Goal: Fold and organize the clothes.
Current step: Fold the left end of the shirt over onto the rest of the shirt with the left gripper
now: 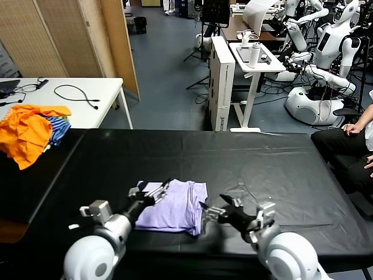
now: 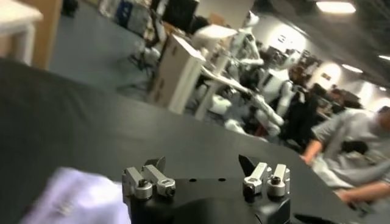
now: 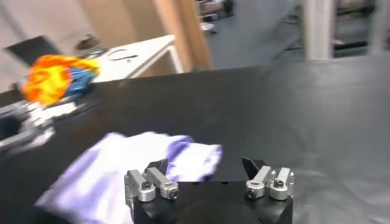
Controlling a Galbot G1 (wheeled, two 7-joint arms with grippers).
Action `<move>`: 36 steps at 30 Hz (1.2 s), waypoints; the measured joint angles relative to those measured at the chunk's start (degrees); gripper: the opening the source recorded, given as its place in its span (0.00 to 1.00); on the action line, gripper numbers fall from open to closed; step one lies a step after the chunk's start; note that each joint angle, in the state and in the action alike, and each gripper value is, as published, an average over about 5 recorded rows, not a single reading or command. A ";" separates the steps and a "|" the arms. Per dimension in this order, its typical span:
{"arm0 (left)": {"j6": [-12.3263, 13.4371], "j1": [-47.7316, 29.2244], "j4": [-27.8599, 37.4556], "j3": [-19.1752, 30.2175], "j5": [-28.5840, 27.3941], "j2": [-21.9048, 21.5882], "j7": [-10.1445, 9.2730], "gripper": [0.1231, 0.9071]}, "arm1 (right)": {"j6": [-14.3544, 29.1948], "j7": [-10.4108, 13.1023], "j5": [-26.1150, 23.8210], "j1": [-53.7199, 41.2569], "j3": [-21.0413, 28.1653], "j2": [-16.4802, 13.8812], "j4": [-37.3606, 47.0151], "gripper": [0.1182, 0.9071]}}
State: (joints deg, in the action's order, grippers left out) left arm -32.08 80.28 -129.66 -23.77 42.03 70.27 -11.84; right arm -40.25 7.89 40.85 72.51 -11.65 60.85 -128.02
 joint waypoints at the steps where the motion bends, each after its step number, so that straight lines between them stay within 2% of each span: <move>1: 0.12 0.23 0.13 -0.14 -0.61 0.01 0.21 1.00 | 0.16 0.21 -0.42 -0.60 0.98 0.22 0.52 1.00; 6: 0.51 1.09 0.71 -0.68 -2.53 0.27 0.57 1.00 | 0.95 0.67 -1.67 -2.94 4.13 1.66 3.75 1.00; 12: 0.88 1.63 1.38 -1.17 -3.34 0.30 0.51 1.00 | 1.62 0.70 -2.33 -4.89 5.73 4.10 7.84 1.00; 14: 0.93 1.79 1.47 -1.22 -3.42 0.34 0.47 1.00 | 1.80 0.65 -2.55 -5.43 6.04 5.03 9.01 0.97; 18: 0.95 1.99 1.51 -1.24 -3.53 0.47 0.43 1.00 | 2.32 0.24 -3.35 -6.01 6.45 6.49 10.80 0.79; 23: 1.05 2.32 1.61 -1.33 -4.05 0.58 0.40 1.00 | 2.61 -0.23 -4.28 -5.62 6.32 6.95 11.10 0.42; 26: 1.18 2.55 1.63 -1.45 -4.36 0.60 0.38 1.00 | 2.09 0.37 -4.32 -4.81 5.79 6.73 10.31 0.19; 28: 1.30 2.64 1.68 -1.51 -4.55 0.63 0.37 1.00 | 1.35 1.04 -4.39 -3.98 5.24 6.47 9.61 0.08; 29: 1.37 2.66 1.74 -1.53 -4.64 0.65 0.36 1.00 | 0.96 1.32 -4.55 -3.48 4.92 6.36 9.31 0.05; 33: 1.76 2.52 2.29 -1.57 -5.05 0.75 0.43 1.00 | 0.18 1.96 -5.18 -1.17 3.32 6.24 8.85 0.05; 36: 2.33 2.22 2.90 -1.55 -5.64 0.86 0.72 1.00 | 0.44 1.46 -4.83 0.04 2.27 6.48 8.69 0.05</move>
State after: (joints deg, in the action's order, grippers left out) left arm -29.74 82.51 -126.76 -25.32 36.39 71.14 -11.11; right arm -39.81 9.34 36.02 72.55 -9.38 67.34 -119.32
